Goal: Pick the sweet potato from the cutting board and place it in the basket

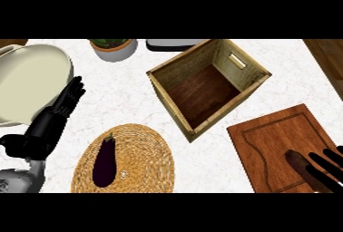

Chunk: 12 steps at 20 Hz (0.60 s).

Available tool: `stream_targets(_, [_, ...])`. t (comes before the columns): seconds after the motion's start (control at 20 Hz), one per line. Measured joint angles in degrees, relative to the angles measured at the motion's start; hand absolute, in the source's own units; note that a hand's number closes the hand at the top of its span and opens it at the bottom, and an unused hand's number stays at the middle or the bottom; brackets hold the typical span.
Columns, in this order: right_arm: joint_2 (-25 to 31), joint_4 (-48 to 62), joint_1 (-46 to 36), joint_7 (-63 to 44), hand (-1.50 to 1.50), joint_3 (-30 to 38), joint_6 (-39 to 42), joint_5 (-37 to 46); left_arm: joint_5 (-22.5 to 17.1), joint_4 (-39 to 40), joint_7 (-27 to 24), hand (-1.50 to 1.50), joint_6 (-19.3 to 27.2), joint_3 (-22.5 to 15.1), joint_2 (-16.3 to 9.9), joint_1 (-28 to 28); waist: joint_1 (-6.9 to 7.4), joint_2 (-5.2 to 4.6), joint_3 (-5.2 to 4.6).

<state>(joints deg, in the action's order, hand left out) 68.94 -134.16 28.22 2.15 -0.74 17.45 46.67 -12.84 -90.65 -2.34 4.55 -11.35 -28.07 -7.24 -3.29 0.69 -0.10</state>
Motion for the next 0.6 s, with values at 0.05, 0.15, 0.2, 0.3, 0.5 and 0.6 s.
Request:
stream_targets(0.05, [-0.57,0.05,0.52,0.94,-1.50,1.18,0.19,-0.10,0.35,-0.19,0.35,0.00,-0.06,-0.07,0.06,-0.22,0.19,-0.03,0.01])
stream_targets(0.15, [-1.47,0.10,1.69,3.11,-1.50,4.12,0.66,-0.31,0.39,0.69,-0.01,0.00,-0.57,0.25,0.52,-0.53,0.31,-0.07,0.02])
stream_targets(0.2, [-2.57,0.28,2.52,4.44,-1.50,4.85,0.13,-0.36,0.26,1.08,0.26,0.00,-0.98,0.60,0.49,-1.15,0.41,-0.11,0.03])
stream_targets(0.3, [-4.71,0.65,3.67,6.80,-1.50,6.92,-0.04,-0.53,0.17,1.22,-0.02,0.00,-1.83,1.04,0.59,-1.15,0.84,-0.18,0.06])
stream_targets(0.5, [-9.50,2.15,5.08,10.81,-1.50,7.70,-1.00,-0.45,1.33,1.75,-0.67,0.00,-2.41,1.18,1.86,-1.44,1.72,-0.37,0.09])
stream_targets(0.6, [-11.85,4.06,5.65,13.82,-1.50,7.70,-2.78,0.75,1.44,1.23,-0.17,0.00,-2.98,1.57,1.95,-1.53,2.07,-0.43,0.10])
